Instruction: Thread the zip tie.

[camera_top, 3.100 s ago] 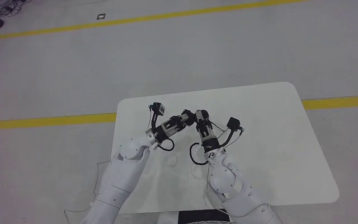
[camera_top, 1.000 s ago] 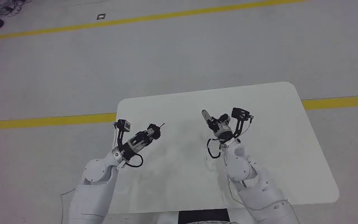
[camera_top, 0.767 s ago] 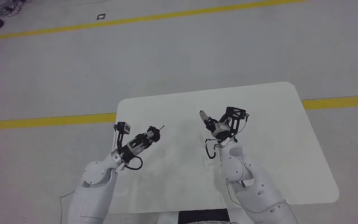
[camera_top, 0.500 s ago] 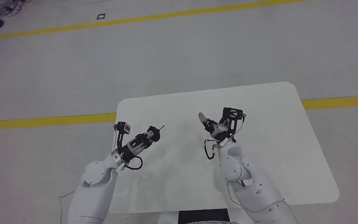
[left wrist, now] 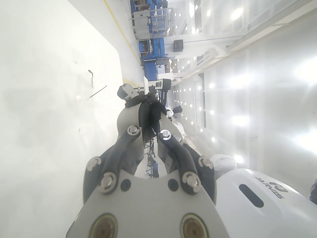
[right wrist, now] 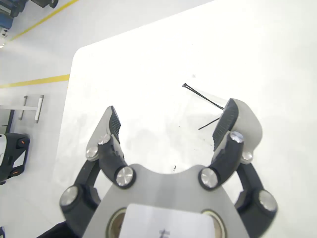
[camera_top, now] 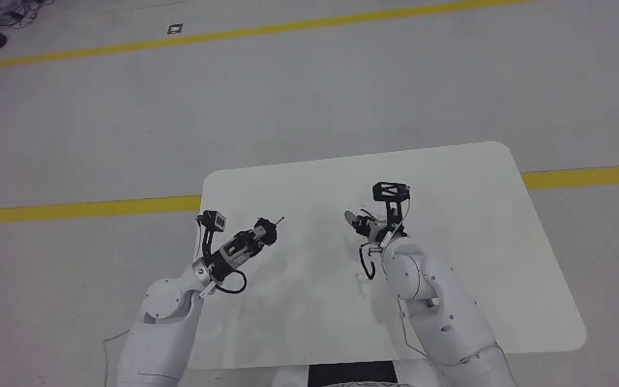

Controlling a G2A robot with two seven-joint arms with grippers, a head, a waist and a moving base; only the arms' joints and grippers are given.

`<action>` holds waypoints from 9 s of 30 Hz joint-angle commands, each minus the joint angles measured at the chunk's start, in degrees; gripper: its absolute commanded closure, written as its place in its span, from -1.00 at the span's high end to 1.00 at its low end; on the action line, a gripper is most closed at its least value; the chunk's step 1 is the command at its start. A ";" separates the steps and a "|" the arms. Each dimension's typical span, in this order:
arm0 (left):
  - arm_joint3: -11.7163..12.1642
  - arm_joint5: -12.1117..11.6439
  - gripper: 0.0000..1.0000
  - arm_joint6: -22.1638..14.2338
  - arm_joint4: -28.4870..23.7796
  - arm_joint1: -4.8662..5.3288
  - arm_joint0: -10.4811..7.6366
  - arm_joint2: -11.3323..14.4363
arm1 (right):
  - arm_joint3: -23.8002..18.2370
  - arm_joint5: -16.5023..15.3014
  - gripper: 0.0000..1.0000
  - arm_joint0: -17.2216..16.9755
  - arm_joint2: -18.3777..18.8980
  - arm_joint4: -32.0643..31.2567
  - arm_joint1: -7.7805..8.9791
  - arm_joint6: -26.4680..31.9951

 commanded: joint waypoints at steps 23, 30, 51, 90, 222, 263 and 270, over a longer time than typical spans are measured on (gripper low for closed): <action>0.00 0.00 -1.00 0.00 0.00 0.00 0.00 0.00 | -9.66 0.00 1.00 3.37 -0.56 -9.85 -2.75 31.85; 0.00 0.00 -1.00 0.00 0.00 0.00 0.00 0.00 | -4.25 0.00 1.00 5.36 2.14 -11.71 -7.96 36.65; 0.00 0.00 -1.00 0.00 0.00 0.00 0.00 0.00 | 8.05 0.00 1.00 8.08 13.04 -3.83 -12.99 30.00; 0.00 0.00 -1.00 0.00 0.00 0.00 0.00 0.00 | 18.90 0.00 -0.06 12.90 19.74 -9.58 -14.28 27.56; 0.00 0.00 -1.00 0.00 0.00 0.00 0.00 0.00 | 0.84 0.00 -1.00 4.65 24.46 16.52 -12.65 25.59; 3.78 8.65 -1.00 6.34 -2.05 -0.85 -8.61 11.14 | -6.45 -36.99 -1.00 -7.09 16.07 22.97 -8.89 -3.25; 3.64 9.12 -1.00 6.75 -2.41 -0.91 -8.44 11.74 | -7.37 -38.73 -1.00 -6.69 15.68 21.99 -8.75 -4.33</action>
